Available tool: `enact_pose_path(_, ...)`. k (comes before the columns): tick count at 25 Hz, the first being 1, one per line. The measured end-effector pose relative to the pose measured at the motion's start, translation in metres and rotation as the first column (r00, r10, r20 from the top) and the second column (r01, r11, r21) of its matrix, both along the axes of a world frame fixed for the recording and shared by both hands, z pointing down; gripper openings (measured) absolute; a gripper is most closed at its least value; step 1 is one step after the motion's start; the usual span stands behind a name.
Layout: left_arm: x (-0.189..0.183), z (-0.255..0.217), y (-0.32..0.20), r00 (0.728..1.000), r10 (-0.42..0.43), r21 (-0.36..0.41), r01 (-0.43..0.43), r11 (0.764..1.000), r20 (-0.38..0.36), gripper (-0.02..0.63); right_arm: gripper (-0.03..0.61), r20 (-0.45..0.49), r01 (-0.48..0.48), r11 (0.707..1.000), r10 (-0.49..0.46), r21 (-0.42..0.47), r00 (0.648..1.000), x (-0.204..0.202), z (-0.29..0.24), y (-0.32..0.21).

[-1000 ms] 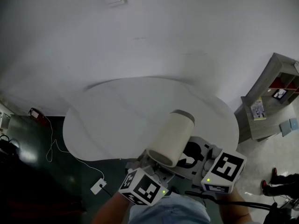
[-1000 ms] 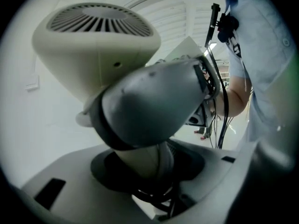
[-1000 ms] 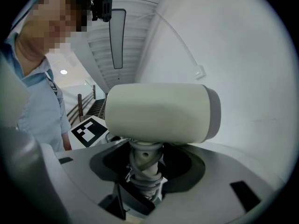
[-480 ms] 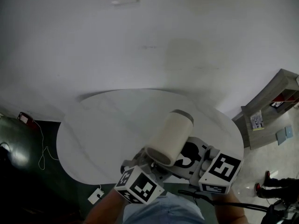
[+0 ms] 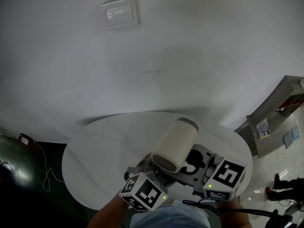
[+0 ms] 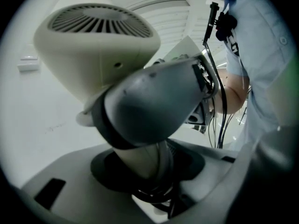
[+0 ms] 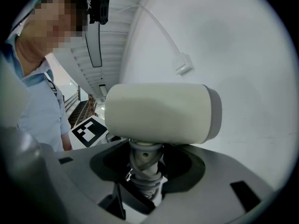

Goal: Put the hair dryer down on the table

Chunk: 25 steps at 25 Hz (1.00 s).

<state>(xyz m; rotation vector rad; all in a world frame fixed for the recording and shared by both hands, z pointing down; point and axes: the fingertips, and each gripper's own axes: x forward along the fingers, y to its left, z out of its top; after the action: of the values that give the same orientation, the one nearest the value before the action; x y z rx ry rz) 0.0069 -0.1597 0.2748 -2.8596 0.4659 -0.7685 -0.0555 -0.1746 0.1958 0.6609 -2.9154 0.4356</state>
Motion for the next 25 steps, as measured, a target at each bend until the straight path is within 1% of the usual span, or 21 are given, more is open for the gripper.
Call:
enact_pose_path(2,0.003,0.004,0.006,1.000,0.002,-0.001,-0.002,1.000,0.004,0.212,0.227,-0.004,-0.003,1.000,0.003,-0.007,1.000,0.003,0.003,0.006)
enact_pose_path(4,0.007,0.010,0.007,1.000,0.003,-0.021,-0.003,1.000,0.002,0.212,0.227,-0.006,-0.003,1.000,0.003,-0.028,1.000,0.006,0.010,0.006)
enact_pose_path(6,0.010,0.020,0.002,1.000,-0.001,-0.052,0.001,0.999,-0.002,0.212,0.227,0.010,0.000,0.998,0.000,-0.055,1.000,0.007,0.017,-0.001)
enact_pose_path(9,0.013,0.041,-0.004,1.000,-0.013,-0.109,0.012,0.994,-0.005,0.212,0.227,-0.030,0.004,0.995,-0.007,-0.103,1.000,0.011,0.043,-0.011)
enact_pose_path(12,0.018,0.069,-0.009,1.000,-0.021,-0.174,0.019,0.985,-0.009,0.212,0.225,-0.002,0.015,0.989,-0.016,-0.150,1.000,0.013,0.068,-0.021)
enact_pose_path(15,0.020,0.101,-0.010,1.000,-0.023,-0.264,0.019,0.964,-0.013,0.212,0.225,-0.033,0.019,0.969,-0.028,-0.246,0.999,0.018,0.111,-0.026)
enact_pose_path(19,0.025,0.138,-0.006,1.000,-0.018,-0.375,0.014,0.927,-0.006,0.212,0.225,-0.024,0.014,0.934,-0.024,-0.358,0.999,0.024,0.151,-0.031)
enact_pose_path(21,0.027,0.150,-0.004,1.000,-0.019,-0.418,0.016,0.908,-0.004,0.212,0.225,-0.012,0.012,0.919,-0.019,-0.393,1.000,0.026,0.165,-0.032)
enact_pose_path(25,0.029,0.165,-0.003,1.000,-0.026,-0.473,0.028,0.881,0.011,0.212,0.227,0.012,0.023,0.899,-0.020,-0.437,1.000,0.028,0.182,-0.034)
